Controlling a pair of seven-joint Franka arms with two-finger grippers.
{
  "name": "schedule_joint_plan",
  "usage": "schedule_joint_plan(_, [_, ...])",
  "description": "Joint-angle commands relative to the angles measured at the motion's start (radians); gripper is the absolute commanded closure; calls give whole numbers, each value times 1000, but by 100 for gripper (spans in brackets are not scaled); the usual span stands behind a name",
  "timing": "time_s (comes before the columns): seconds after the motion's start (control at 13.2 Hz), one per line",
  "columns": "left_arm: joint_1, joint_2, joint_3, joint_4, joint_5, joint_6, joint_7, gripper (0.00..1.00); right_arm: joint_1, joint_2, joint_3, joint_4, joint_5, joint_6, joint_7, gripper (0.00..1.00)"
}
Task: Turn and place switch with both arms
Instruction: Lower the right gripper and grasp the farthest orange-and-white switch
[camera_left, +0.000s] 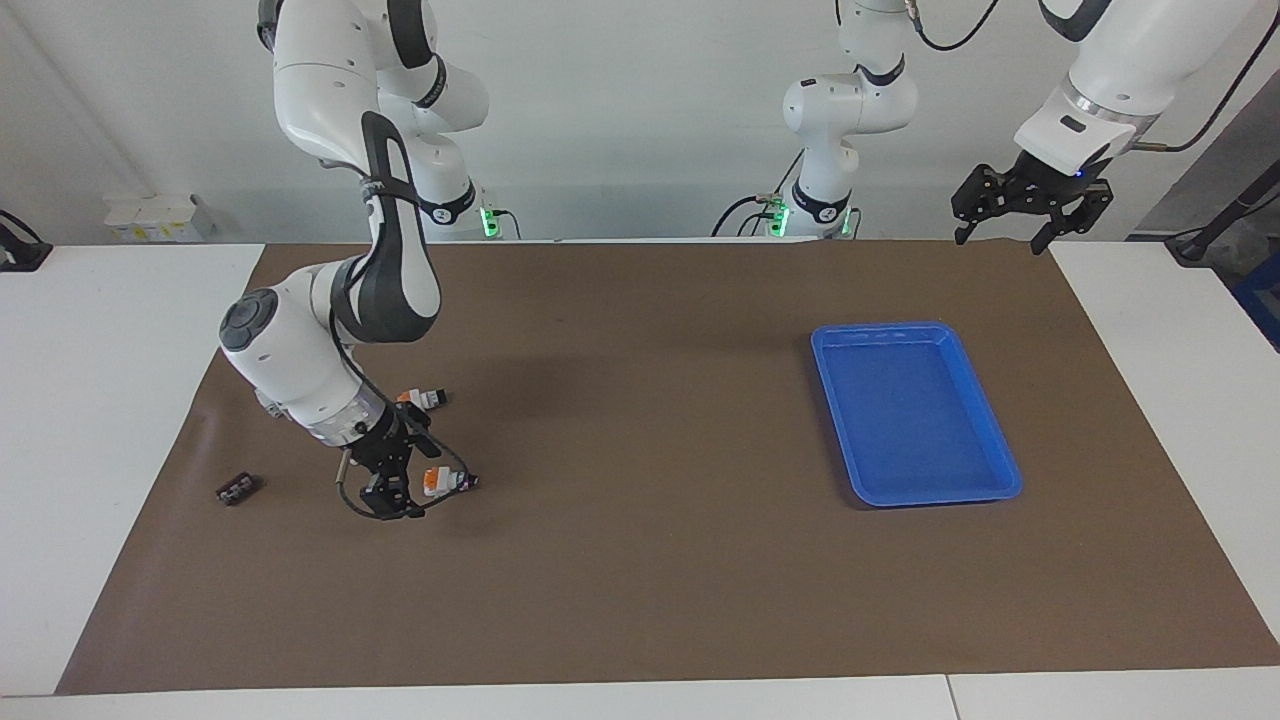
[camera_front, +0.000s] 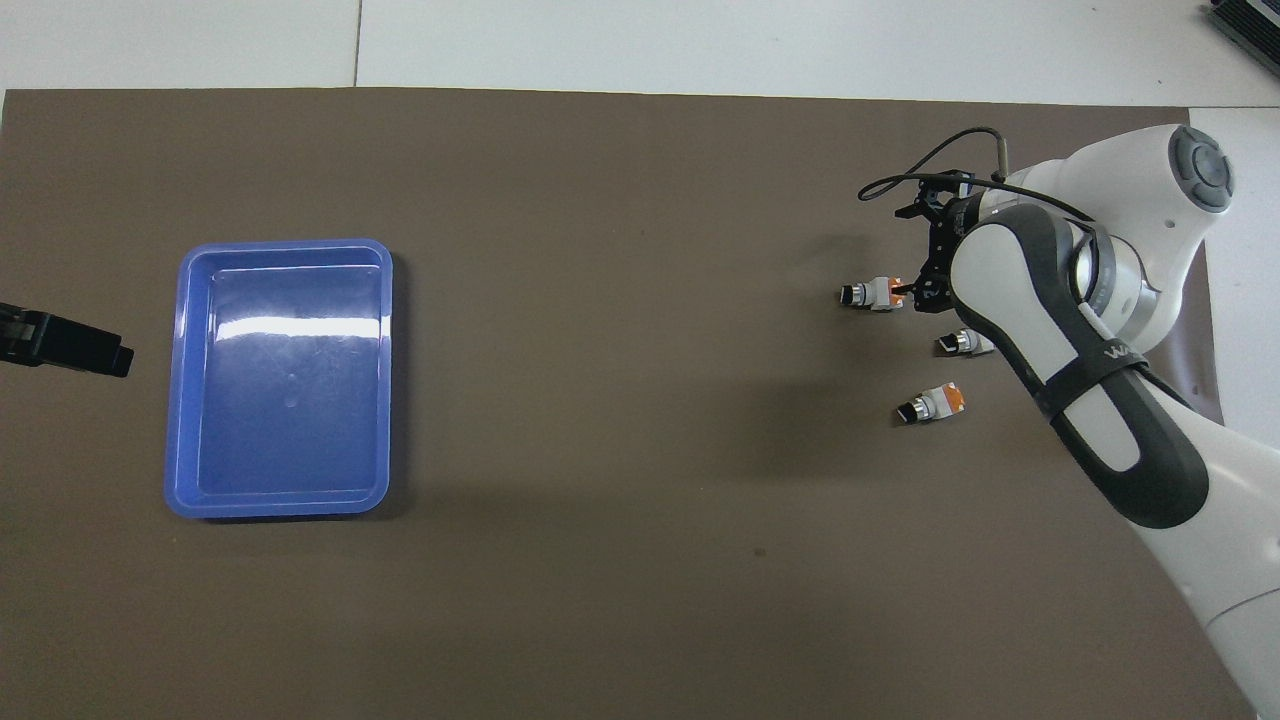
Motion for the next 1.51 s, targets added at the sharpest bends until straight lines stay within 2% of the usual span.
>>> schedule_joint_plan(0.0, [11, -19, -8, -18, 17, -4, 6, 0, -6, 19, 8, 27, 1, -60, 1, 0])
schedule_joint_plan(0.6, [11, -19, -8, -18, 17, -4, 6, 0, 7, 59, 9, -51, -54, 23, -117, 0])
schedule_joint_plan(0.68, [11, -19, -8, -18, 17, -4, 6, 0, 7, 60, 8, -53, -54, 24, -117, 4])
schedule_joint_plan(0.76, [11, -18, -8, -18, 17, -4, 6, 0, 7, 60, 9, -53, -54, 24, -117, 60])
schedule_joint_plan(0.83, [10, -19, -8, -18, 17, -4, 6, 0, 4, 59, 9, -50, -52, 17, -117, 100])
schedule_joint_plan(1.13, [11, -19, -8, -18, 17, -6, 6, 0, -6, 59, 13, -33, -33, 1, -126, 100])
schedule_joint_plan(1.28, [11, -19, -8, -18, 17, -4, 6, 0, -3, 51, 17, 8, -29, -35, -123, 100])
schedule_joint_plan(1.44, [11, -18, -8, -18, 17, -4, 6, 0, -3, 36, 19, 47, 44, -71, -118, 100])
